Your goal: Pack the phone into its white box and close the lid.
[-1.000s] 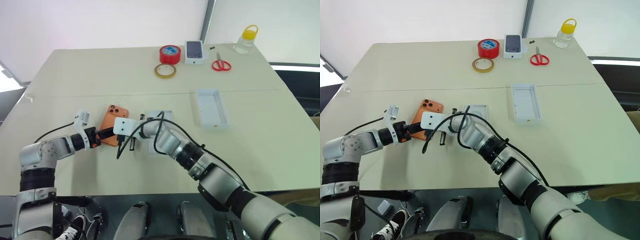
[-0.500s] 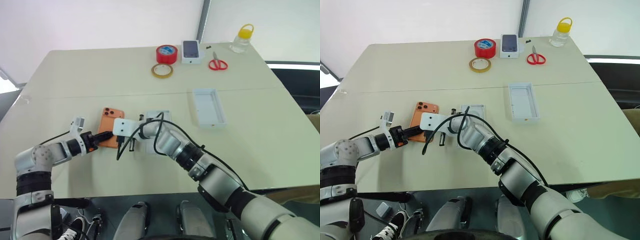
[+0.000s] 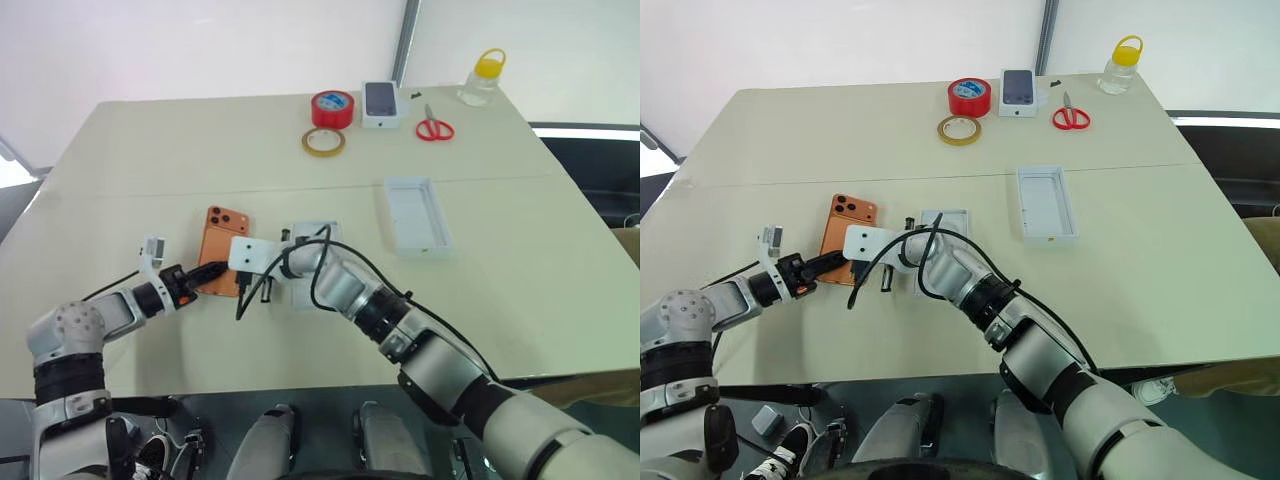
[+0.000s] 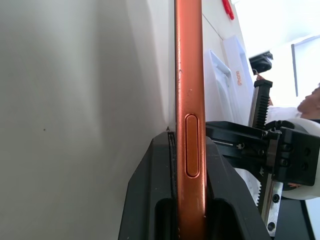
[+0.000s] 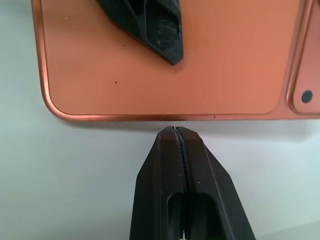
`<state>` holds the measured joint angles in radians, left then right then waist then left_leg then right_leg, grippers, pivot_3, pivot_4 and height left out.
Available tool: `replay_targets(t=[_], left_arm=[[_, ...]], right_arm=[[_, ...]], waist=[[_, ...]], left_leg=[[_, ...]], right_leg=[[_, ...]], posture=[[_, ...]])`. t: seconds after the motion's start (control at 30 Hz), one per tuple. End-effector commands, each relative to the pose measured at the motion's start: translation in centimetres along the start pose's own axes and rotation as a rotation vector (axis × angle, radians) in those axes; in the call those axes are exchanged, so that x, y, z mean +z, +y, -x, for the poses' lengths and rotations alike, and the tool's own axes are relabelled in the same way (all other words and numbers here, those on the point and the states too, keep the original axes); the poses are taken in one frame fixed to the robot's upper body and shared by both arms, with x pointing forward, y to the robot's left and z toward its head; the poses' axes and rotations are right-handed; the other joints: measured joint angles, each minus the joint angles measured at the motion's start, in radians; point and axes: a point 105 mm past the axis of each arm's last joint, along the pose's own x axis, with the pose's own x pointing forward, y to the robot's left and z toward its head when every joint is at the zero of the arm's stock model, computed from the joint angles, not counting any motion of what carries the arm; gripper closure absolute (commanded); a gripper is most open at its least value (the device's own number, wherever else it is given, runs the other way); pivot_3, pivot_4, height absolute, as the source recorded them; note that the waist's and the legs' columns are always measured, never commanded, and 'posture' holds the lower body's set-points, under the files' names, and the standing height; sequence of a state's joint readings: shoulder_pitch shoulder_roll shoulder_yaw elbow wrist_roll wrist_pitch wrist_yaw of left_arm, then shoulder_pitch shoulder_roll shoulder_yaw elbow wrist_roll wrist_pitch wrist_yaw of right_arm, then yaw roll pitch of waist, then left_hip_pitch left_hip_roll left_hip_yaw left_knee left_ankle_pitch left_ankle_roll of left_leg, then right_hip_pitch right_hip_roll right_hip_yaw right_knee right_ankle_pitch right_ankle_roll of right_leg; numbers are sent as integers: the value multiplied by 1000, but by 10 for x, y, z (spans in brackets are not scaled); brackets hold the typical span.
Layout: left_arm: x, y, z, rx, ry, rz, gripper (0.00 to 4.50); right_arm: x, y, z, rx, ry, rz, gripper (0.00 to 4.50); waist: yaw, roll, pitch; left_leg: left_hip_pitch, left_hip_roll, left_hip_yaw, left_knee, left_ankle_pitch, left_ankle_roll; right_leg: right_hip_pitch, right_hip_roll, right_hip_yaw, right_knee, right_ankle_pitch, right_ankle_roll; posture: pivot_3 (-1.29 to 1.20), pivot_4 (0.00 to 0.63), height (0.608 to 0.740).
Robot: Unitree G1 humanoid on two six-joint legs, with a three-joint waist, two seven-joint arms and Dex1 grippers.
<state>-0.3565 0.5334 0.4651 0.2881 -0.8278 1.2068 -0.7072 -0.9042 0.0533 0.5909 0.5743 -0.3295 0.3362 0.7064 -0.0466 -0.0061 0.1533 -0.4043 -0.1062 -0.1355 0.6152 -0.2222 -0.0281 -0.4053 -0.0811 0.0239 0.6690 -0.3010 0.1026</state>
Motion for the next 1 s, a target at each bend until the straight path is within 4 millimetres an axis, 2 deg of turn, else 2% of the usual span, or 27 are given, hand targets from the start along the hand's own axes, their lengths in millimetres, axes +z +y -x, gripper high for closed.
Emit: replay_targets(t=[0.03, 0.17, 0.23, 0.27, 0.33, 0.47, 0.6, 0.73, 1.0], left_arm=[[-5, 4, 7, -3, -14, 72, 4465], [7, -3, 12, -50, -110, 92, 4465], [16, -14, 19, -132, -204, 111, 4465], [16, -16, 21, -146, -219, 136, 4500], [14, -24, 24, -184, -228, 153, 4500], [16, -33, 26, -213, -286, 165, 4500], [16, -45, 20, -220, -322, 134, 4500], [7, -54, 10, -225, -300, 119, 4500], [2, -64, -3, -238, -274, 106, 4500]], right_arm=[[24, -10, 14, -30, -154, -49, 4500], [45, -24, 38, -56, -341, -132, 4500], [46, -25, 55, 26, -410, -232, 4500], [42, -26, 62, 58, -416, -275, 3963], [33, -23, 75, 92, -417, -285, 3160], [8, 1, 107, 183, -408, -166, 1202], [-25, 22, 131, 242, -328, -77, 1202], [-41, 34, 142, 258, -288, -38, 1202], [-56, 40, 137, 223, -232, -18, 1202]], waist=[[0, 0, 0], [-2, 0, 0], [-2, 0, 0], [0, -1, 1], [3, -3, 1], [12, -5, 2], [9, -6, 2], [2, -7, 3], [10, -9, 4]], left_leg=[[0, 0, 0, 0, 0, 0], [-1, 0, 0, 0, 0, 0], [-2, 0, 0, 0, 0, 0], [-2, 1, 0, 0, 0, 0], [-2, 1, 0, 0, 0, 1], [-3, 0, 0, 1, -1, 2], [-5, 0, 0, 2, -1, 2], [-4, 1, 0, 1, -1, 2], [-4, 1, 1, 2, -1, 2]], right_leg=[[0, 0, 0, 0, 0, 0], [-1, 0, 0, 0, 0, 0], [-1, 0, 0, 0, 0, 0], [-1, 0, 0, 0, 0, 0], [-1, 0, -1, 0, 0, 0], [0, -1, -1, -4, 0, 0], [2, -1, -1, -3, 0, 0], [3, 0, -1, -2, 0, 0], [3, 0, -1, -3, 0, 0]], posture=[[0, 150, 740], [0, 150, 740], [0, 150, 740], [0, 150, 740], [0, 150, 740], [0, 150, 740], [0, 150, 740], [0, 150, 740], [0, 150, 740]])
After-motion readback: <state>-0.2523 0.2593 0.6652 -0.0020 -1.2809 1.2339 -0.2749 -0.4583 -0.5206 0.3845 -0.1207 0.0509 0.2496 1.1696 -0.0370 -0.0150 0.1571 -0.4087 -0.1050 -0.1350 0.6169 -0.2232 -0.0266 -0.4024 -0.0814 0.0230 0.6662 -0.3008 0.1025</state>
